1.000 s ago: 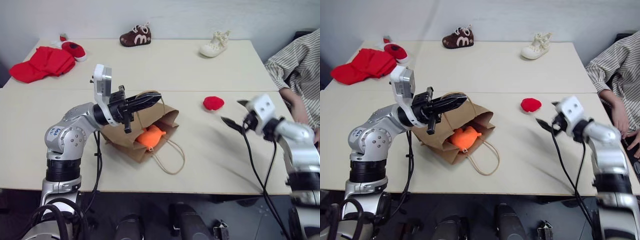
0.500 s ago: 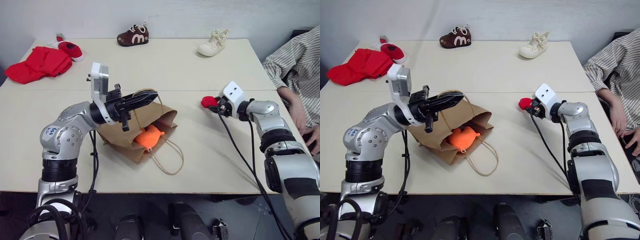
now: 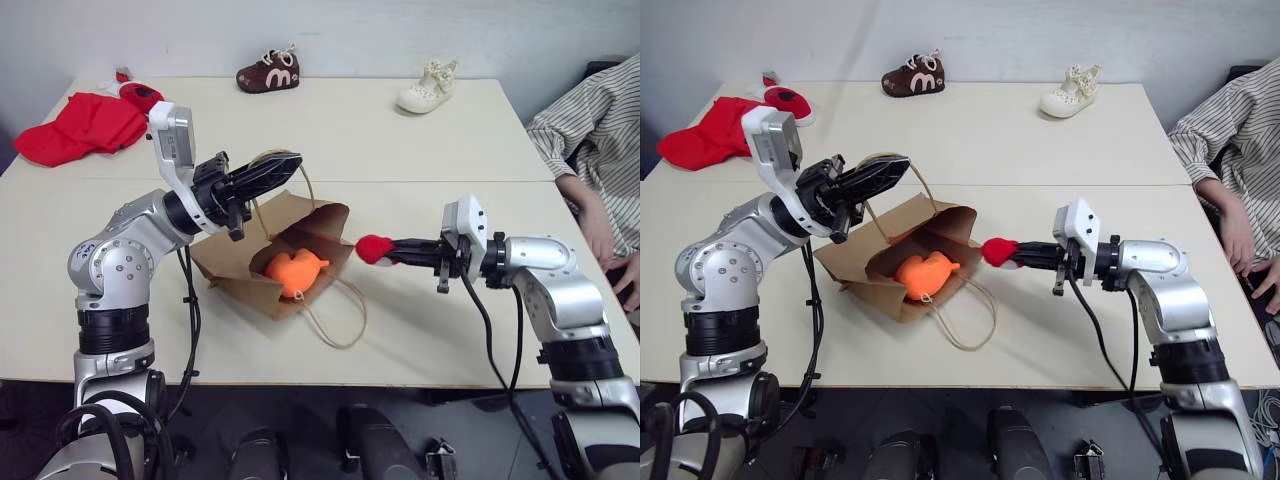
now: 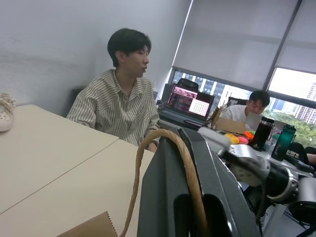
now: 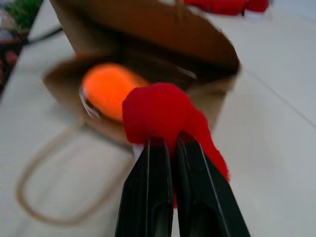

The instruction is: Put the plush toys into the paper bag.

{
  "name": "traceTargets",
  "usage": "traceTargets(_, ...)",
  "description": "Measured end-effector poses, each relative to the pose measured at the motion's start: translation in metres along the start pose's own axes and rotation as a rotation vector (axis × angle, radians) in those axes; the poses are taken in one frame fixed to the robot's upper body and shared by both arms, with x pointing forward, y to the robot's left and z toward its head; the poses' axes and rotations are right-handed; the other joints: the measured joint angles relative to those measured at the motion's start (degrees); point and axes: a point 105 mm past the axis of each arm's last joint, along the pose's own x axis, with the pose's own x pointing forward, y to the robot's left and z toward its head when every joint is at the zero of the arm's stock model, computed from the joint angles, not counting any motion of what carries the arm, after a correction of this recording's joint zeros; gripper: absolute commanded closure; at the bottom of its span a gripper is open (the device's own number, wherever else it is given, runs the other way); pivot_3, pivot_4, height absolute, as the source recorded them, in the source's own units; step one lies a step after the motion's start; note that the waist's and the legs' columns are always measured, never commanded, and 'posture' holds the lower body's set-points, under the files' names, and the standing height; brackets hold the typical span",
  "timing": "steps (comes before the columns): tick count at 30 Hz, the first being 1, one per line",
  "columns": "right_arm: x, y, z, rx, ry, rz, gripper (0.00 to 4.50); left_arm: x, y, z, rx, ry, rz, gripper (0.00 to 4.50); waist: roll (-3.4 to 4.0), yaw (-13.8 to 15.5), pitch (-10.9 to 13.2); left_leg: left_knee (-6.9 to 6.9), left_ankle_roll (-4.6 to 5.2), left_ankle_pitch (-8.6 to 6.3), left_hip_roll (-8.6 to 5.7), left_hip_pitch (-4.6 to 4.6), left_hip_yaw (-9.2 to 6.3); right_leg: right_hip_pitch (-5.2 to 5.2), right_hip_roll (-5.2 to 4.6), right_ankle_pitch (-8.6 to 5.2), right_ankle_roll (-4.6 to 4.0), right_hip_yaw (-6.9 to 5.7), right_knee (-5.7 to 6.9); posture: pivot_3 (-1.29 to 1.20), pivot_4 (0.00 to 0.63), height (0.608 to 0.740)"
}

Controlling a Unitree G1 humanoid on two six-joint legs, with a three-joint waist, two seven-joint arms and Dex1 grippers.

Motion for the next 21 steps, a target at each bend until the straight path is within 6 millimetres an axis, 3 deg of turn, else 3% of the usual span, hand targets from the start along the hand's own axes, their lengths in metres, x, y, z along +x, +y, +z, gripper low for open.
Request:
traceTargets(3,0.023,0.011,0.01,0.079,-0.065,-0.035,4.48,0.003,0.001,-0.002,-0.017,-0.001,-0.006,4.5,-0.05,0.12,-0.03,0.0,-0.03,0.02,-0.02,0.0,-0.01,0.0,0.02,0.01,-0.03,0.01,0.01,0.0,0.15,0.74)
traceTargets(7,0.071,0.016,-0.003,0.155,-0.057,-0.1,4.48,0.009,-0.002,-0.003,-0.042,-0.009,-0.036,4.5,-0.06,0.01,-0.03,-0.02,-0.02,0.02,-0.03,-0.04,0.04,-0.05,0.02,0.01,-0.03,0.02,-0.05,0.0,0.15,0.74)
traceTargets(11,0.109,-0.001,-0.005,0.124,-0.016,-0.211,4.48,0.015,-0.006,-0.006,-0.074,-0.013,-0.071,4.5,-0.06,-0.05,-0.03,-0.01,-0.01,0.03,-0.03,-0.08,0.03,-0.09,0.02,0.0,-0.04,0.01,-0.05,0.0,0.15,0.74)
traceTargets(14,0.124,-0.02,-0.01,0.09,0.012,-0.326,4.48,0.016,-0.008,-0.003,-0.078,-0.017,-0.093,4.5,-0.05,0.0,-0.03,-0.02,0.0,0.03,-0.03,-0.11,0.02,-0.09,0.0,0.0,-0.04,0.0,-0.09,0.0,0.15,0.74)
traceTargets(17,0.138,-0.023,-0.018,0.101,0.051,-0.342,4.48,0.016,-0.009,-0.003,-0.085,-0.013,-0.098,4.5,-0.06,-0.18,-0.03,-0.05,0.01,0.02,-0.02,-0.1,0.03,-0.09,0.01,0.0,-0.04,-0.01,-0.09,0.0,0.15,0.74)
traceTargets(21,0.147,-0.016,-0.024,0.126,0.06,-0.3,3.32,0.015,-0.009,-0.003,-0.085,-0.014,-0.103,4.5,-0.06,-0.24,-0.03,-0.06,0.01,0.02,-0.01,-0.11,0.03,-0.09,0.0,0.0,-0.04,-0.01,-0.09,0.0,0.15,0.74)
